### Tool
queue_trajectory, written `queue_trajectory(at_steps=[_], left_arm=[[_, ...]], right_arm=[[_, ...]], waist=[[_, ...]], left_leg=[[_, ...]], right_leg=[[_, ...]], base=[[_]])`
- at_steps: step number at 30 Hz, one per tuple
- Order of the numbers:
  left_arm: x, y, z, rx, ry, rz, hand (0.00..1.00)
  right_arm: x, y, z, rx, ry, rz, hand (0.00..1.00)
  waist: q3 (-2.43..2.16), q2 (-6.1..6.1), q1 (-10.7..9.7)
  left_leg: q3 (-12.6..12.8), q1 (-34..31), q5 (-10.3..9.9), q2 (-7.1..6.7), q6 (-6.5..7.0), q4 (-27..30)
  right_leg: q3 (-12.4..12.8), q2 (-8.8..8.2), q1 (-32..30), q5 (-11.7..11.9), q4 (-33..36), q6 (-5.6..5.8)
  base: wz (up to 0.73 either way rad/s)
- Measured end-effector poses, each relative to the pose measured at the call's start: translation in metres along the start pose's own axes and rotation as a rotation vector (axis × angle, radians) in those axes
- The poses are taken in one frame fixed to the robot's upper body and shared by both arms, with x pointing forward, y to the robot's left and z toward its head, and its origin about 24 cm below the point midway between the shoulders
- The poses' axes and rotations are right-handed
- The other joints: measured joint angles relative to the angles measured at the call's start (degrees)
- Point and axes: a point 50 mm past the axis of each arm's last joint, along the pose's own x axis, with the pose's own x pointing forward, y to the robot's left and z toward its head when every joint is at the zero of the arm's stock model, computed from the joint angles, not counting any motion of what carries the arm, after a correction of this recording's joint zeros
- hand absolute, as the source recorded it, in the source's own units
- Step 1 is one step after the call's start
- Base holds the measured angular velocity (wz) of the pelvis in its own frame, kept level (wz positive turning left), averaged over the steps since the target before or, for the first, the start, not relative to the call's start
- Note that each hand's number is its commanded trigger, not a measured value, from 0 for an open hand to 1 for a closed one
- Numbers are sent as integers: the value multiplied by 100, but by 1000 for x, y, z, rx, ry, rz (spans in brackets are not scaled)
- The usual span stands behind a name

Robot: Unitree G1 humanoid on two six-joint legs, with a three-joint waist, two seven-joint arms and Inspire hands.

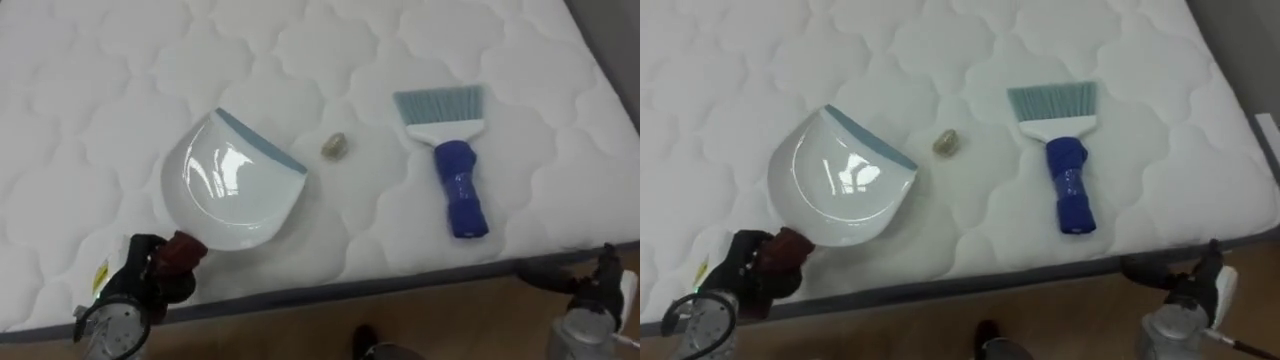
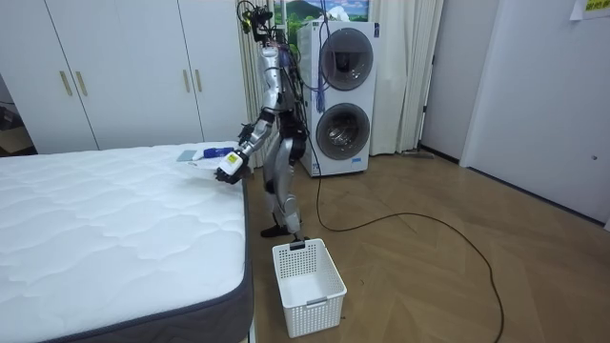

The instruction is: Clean bed

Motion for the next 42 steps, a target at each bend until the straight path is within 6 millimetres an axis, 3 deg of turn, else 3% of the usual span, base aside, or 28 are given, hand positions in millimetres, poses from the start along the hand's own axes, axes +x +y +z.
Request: queue_trajectory(at_steps=[8,15,17,20,30,34,37,42], left_arm=[[-7,-10,-10,2,30,-94,100],[-9,-25,-5,-19,30,-221,100],[-8,-26,-6,-14,42,-248,100],[-6,-26,-2,-14,37,-277,100],[10,-15,19,-7,-12,-270,100],[22,-2,35,12,-41,-233,100],[26,7,39,41,-56,-213,100],[29,9,43,63,-58,-207,100]], right_arm=[[-5,10,58,42,-330,-143,0],[-13,16,79,23,-499,-184,0],[-16,21,86,14,-545,-168,0],[-18,26,90,23,-568,-149,0],[-23,45,82,-67,-576,-28,0],[-26,49,79,-95,-580,9,0],[-28,54,77,-118,-583,56,0],[-28,58,80,-134,-579,96,0]], waist=[[21,-32,62],[36,-34,187],[79,-36,201],[136,-39,281],[193,4,441],[249,85,447],[252,104,459],[245,234,464]], left_leg=[[96,1,3,-9,4,-88],[129,-53,3,-1,6,-65],[121,-117,4,20,7,29],[131,-132,4,20,7,22],[71,-258,3,33,8,129],[-3,-388,3,49,9,236],[-15,-416,3,52,9,237],[-29,-480,4,47,9,238]], right_leg=[[130,32,-88,1,-4,11],[116,23,-172,0,3,11],[90,24,-185,-4,-10,7],[76,15,-186,-14,-13,18],[38,6,-230,-41,-14,41],[-48,-5,-273,-42,-22,38],[-82,-15,-306,-51,-8,19],[-151,-51,-366,-53,5,5]], base=[[-6],[-3],[2],[6],[5],[11],[1],[1]])
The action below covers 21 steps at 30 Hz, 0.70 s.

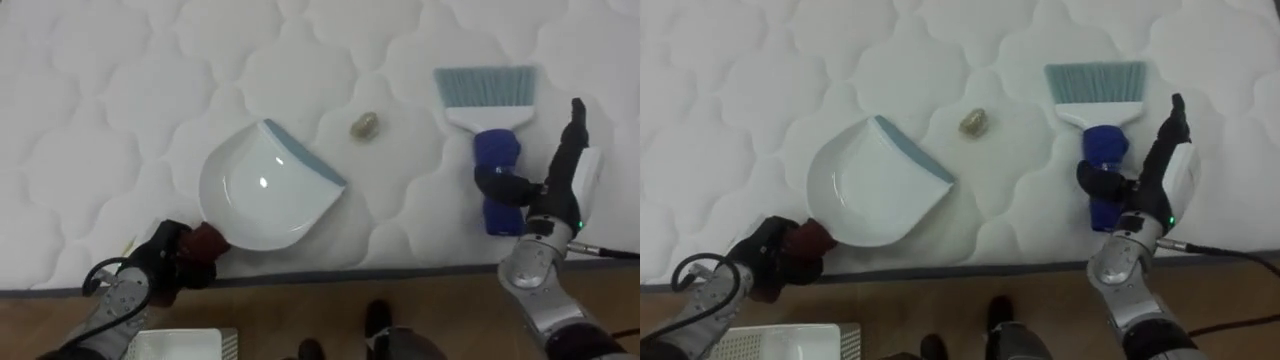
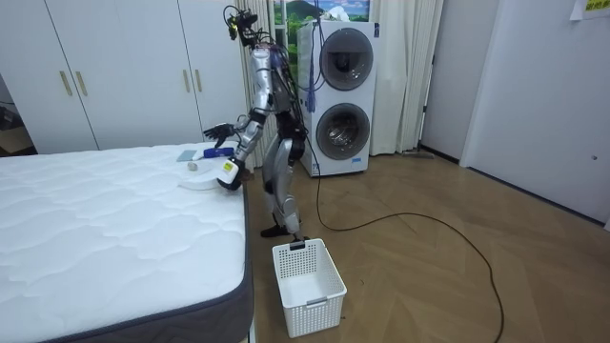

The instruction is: Clean bed

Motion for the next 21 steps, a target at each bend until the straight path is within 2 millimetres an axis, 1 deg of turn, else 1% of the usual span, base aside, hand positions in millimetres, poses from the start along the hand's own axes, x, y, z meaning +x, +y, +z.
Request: queue_trajectory(at_steps=[2,5,9,13,16,18,21], left_arm=[[1,0,2,23,4,-2,100],[3,3,5,28,4,3,100],[4,2,9,36,-1,3,100],[5,0,14,64,-13,-9,100],[4,-3,13,74,-6,-33,100],[4,-4,13,76,1,-35,100],[4,-3,13,85,4,-37,100]], right_arm=[[3,2,3,0,-5,26,0],[3,4,2,-13,8,62,0],[4,6,0,-28,24,95,0],[6,4,-10,-53,95,123,0],[5,2,-19,-63,155,131,0],[4,0,-25,-83,182,134,0],[8,-9,-31,-121,198,139,0]], waist=[[13,97,-3],[-3,167,6],[-2,191,1],[-2,193,-9],[-2,192,-18],[-1,192,-14],[2,199,4]], left_leg=[[1,-18,9,-32,15,-17],[15,-15,21,-70,31,-40],[17,3,32,-115,43,-49],[17,46,37,-136,49,-68],[27,83,40,-149,51,-113],[27,83,40,-149,50,-111],[26,75,40,-149,50,-95]], right_leg=[[0,-38,-59,-10,49,-2],[20,-86,-117,-58,151,0],[35,-141,-158,-113,276,-4],[41,-160,-141,-126,307,-5],[70,-156,-134,-128,309,-2],[76,-152,-135,-128,309,-3],[84,-150,-135,-128,304,-2]], base=[[0],[0],[2],[0],[-3],[0],[0]])
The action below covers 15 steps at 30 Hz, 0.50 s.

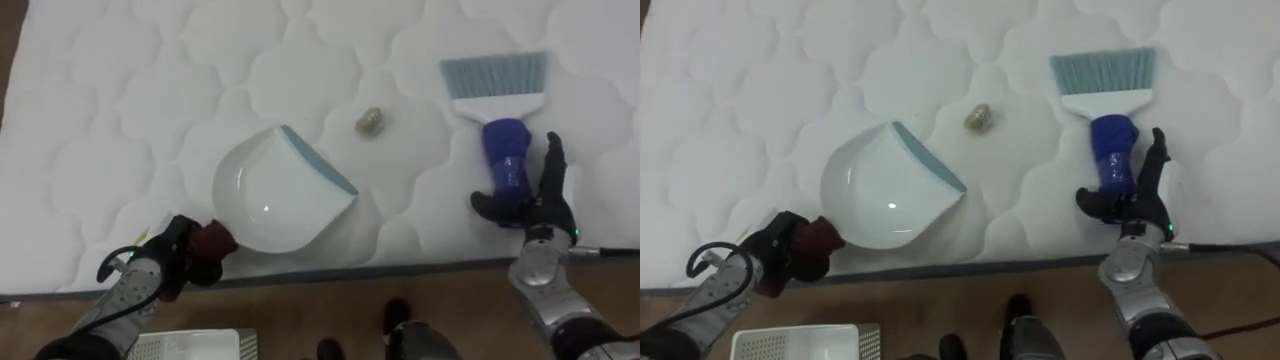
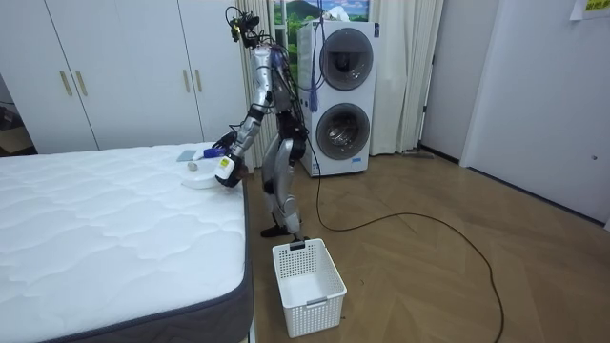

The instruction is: Clean bed

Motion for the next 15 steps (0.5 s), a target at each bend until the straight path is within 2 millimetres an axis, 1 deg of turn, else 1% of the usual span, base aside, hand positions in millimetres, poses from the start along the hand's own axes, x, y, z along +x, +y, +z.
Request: queue_trajectory(at_steps=[2,6,8,15], left_arm=[[0,0,0,6,0,-1,100],[0,0,1,7,0,-5,100],[0,0,1,7,7,-17,100],[1,0,6,7,-2,-32,100]], right_arm=[[5,-6,-1,-17,10,-6,0],[8,-8,-2,-34,26,-6,0],[9,-12,-3,-51,30,-3,0],[12,-13,-6,-89,61,37,0]], waist=[[1,3,11],[3,12,27],[-1,44,40],[-3,52,69]], left_leg=[[0,0,0,0,0,5],[0,2,0,0,0,3],[-6,-1,0,-4,0,-4],[-29,10,2,-14,4,35]], right_leg=[[0,-2,4,1,0,2],[-4,-2,3,1,0,2],[-4,-7,2,-3,-1,9],[-23,-27,32,-9,33,14]], base=[[0],[0],[0],[0]])
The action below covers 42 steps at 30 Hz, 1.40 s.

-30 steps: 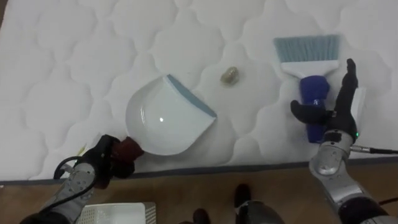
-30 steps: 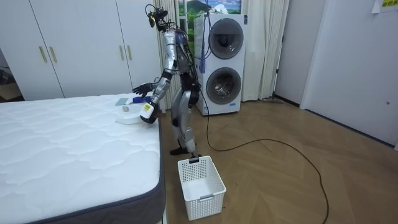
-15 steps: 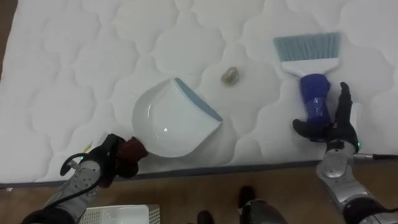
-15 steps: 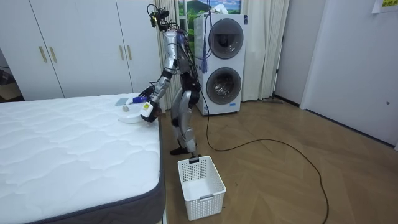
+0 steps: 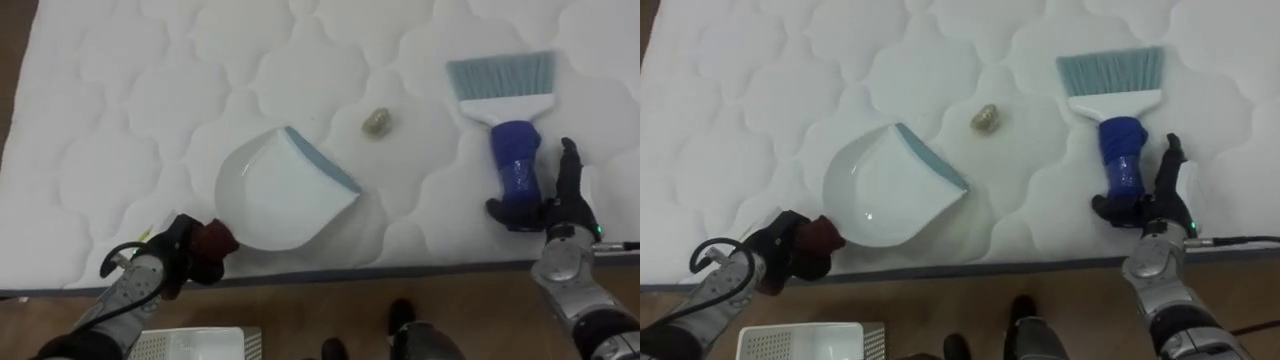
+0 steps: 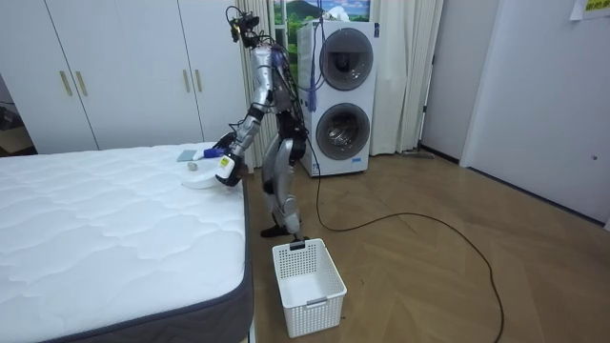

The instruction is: Clean bed

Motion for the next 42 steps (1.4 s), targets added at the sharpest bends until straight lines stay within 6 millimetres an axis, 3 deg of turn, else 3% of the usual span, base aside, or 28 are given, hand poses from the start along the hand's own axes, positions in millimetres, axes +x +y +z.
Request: queue_trajectory(at_steps=[9,10,11,19,23,34,42], left_arm=[[-1,-7,1,28,-7,-33,100],[-1,-7,1,29,-7,-34,100],[-1,-7,1,29,-8,-33,100],[-1,-7,2,32,-7,-52,100],[0,-8,4,30,-15,-67,100],[0,-8,5,30,-16,-88,100],[0,-8,5,30,-17,-89,100]], right_arm=[[3,-5,-5,-36,39,8,1],[4,-6,-4,-40,44,7,97],[5,-7,-3,-45,47,8,100],[14,-24,-2,-87,56,-47,100],[18,-37,-4,-120,67,-78,100],[18,-33,-5,-154,94,-32,100],[18,-31,-7,-147,107,6,100]], waist=[[3,-7,42],[4,-8,61],[4,-8,71],[3,-7,107],[3,-7,241],[2,-26,286],[13,-133,287]], left_leg=[[-69,30,0,-30,2,47],[-70,25,4,-33,9,45],[-80,9,6,-34,13,28],[-142,-24,-2,-49,26,4],[-107,-15,-4,-14,23,4],[-113,-29,0,-2,2,59],[-10,-1,4,15,5,47]], right_leg=[[-42,-45,71,-50,63,24],[-42,-48,71,-46,60,30],[-43,-49,66,-41,59,36],[-121,-77,64,-11,47,35],[-135,-56,63,-1,36,-1],[-150,-51,55,-39,39,-25],[-142,-65,58,-40,59,-22]], base=[[8],[0],[0],[4],[-6],[0],[0]])
